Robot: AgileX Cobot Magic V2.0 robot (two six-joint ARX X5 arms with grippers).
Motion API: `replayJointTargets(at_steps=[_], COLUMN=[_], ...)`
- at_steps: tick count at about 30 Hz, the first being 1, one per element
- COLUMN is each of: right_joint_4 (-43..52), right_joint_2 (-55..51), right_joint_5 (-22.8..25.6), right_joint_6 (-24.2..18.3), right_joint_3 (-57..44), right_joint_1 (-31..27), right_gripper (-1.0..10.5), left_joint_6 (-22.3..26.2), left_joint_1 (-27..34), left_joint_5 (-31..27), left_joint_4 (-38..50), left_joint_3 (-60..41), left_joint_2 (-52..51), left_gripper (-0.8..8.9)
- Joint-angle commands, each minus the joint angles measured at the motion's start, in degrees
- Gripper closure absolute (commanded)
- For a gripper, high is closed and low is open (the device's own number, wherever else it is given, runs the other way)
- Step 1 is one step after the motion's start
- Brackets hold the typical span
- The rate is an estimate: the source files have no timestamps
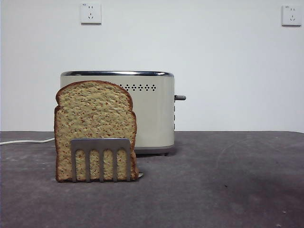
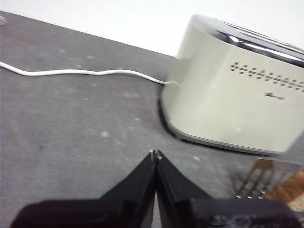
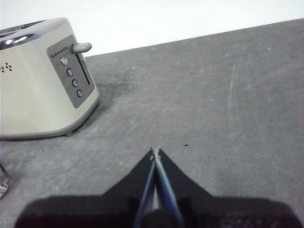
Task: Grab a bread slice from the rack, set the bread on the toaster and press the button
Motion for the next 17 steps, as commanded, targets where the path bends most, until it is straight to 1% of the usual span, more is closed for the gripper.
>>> replayJointTargets(at_steps=[1,4,6,7,9,17], right_joint_4=[0.1,0.2,0.1,0.2,0.1,0.1], right_joint_2=[0.1,0.1,0.1,0.1,0.1,2.9], right_joint_5=[-0.2,-0.2,-0.5,-1.6,-3.0,-3.3], right_joint_6=[5.0,9.9,14.0,16.2,18.7,19.3], right_joint_3=[-0.8,-0.8,-0.5,-0.2,0.7,8.4], right_joint_1=[0.0,0.0,0.0,0.0,0.0,0.0], right_gripper=[9.5,9.5,9.6,9.6,9.6,9.6], left_joint_6=[-0.9,-1.1,-2.6,-3.4,-4.1,-4.7], left_joint_1=[0.1,0.1,0.1,0.1,0.1,0.1], left_joint_5=[1.4,3.1,5.3,6.3,7.6,9.2], left_joint_4=[0.3,0.2,0.3,0.2,0.1,-4.0], left_joint_3=[-0.8,-0.7,-0.5,0.0,1.2,11.5], left_joint_2=[-0.2,-0.2,-0.2,-0.2,-0.2,1.8], left_gripper=[8.17,8.2,8.21,8.21,8.2,8.2])
